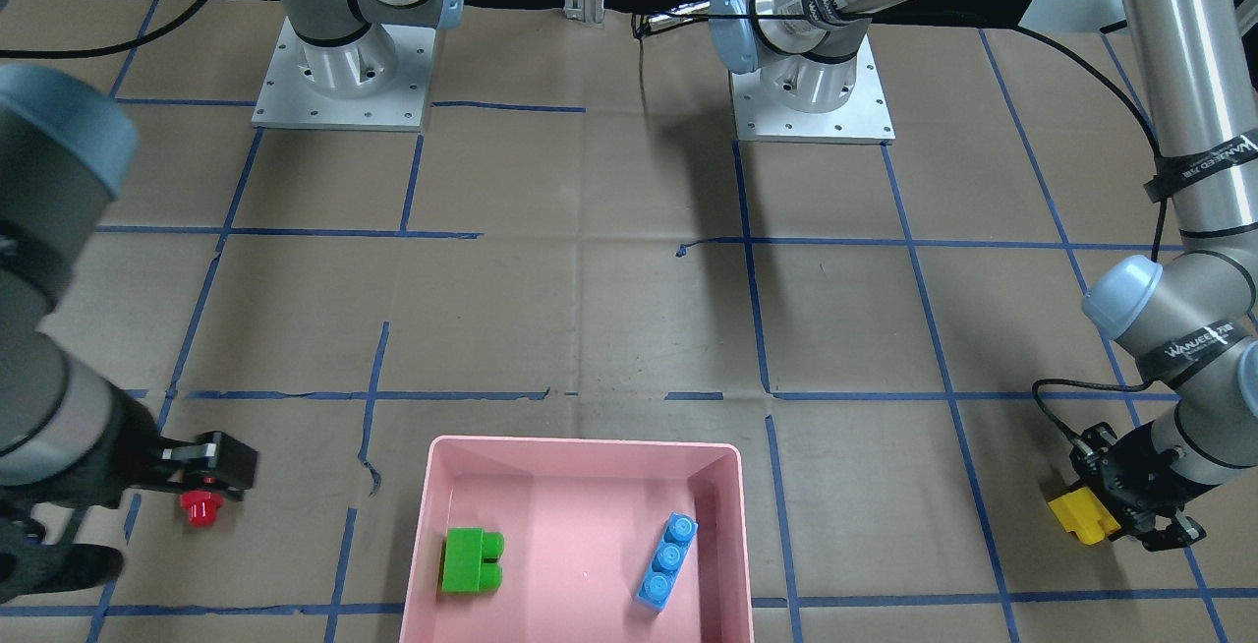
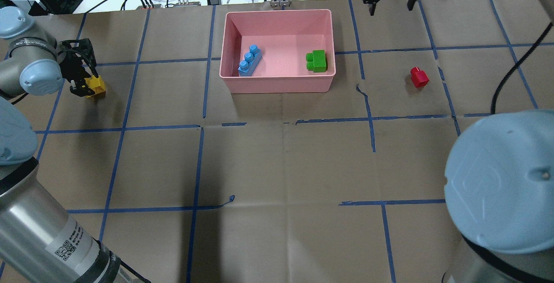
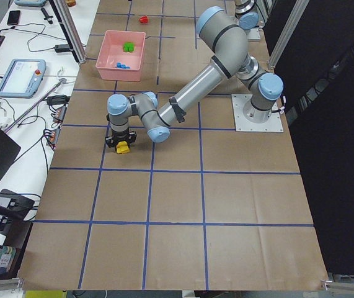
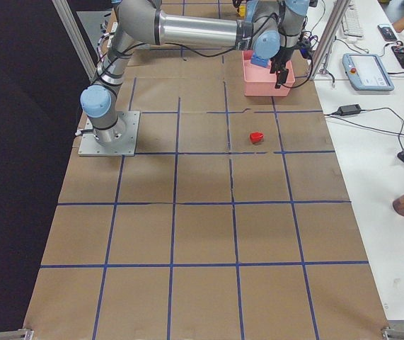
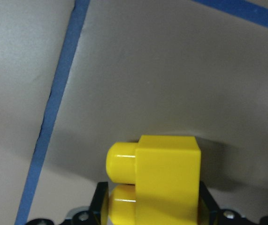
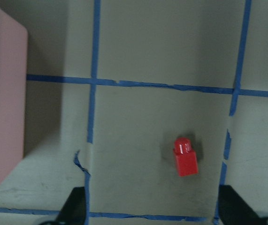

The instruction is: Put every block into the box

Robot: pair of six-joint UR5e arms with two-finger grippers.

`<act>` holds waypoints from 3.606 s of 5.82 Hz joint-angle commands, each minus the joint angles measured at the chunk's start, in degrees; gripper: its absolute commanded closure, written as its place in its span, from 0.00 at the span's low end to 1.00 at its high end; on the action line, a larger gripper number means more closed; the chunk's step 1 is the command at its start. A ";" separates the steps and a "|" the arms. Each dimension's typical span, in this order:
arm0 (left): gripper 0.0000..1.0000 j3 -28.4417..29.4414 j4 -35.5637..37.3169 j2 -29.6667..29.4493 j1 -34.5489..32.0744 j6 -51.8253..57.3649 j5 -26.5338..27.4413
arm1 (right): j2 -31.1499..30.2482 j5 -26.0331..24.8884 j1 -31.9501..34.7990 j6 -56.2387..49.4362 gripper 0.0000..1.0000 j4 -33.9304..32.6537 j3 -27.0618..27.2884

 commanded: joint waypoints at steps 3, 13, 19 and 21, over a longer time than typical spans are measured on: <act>1.00 9.65 -22.39 8.07 -13.11 -23.32 0.94 | 6.63 0.13 -4.15 -16.84 0.00 -16.23 12.27; 0.01 22.43 -35.93 3.57 -37.45 -75.81 1.12 | 7.64 -1.55 -5.03 -20.13 0.91 -19.25 15.02; 0.01 6.61 -50.02 32.40 -25.03 -79.24 0.68 | 6.57 1.88 12.76 13.02 0.91 -5.01 -7.49; 0.01 6.52 -55.01 36.37 -22.66 -79.24 0.41 | 11.21 1.97 17.80 22.82 0.90 -8.59 -7.32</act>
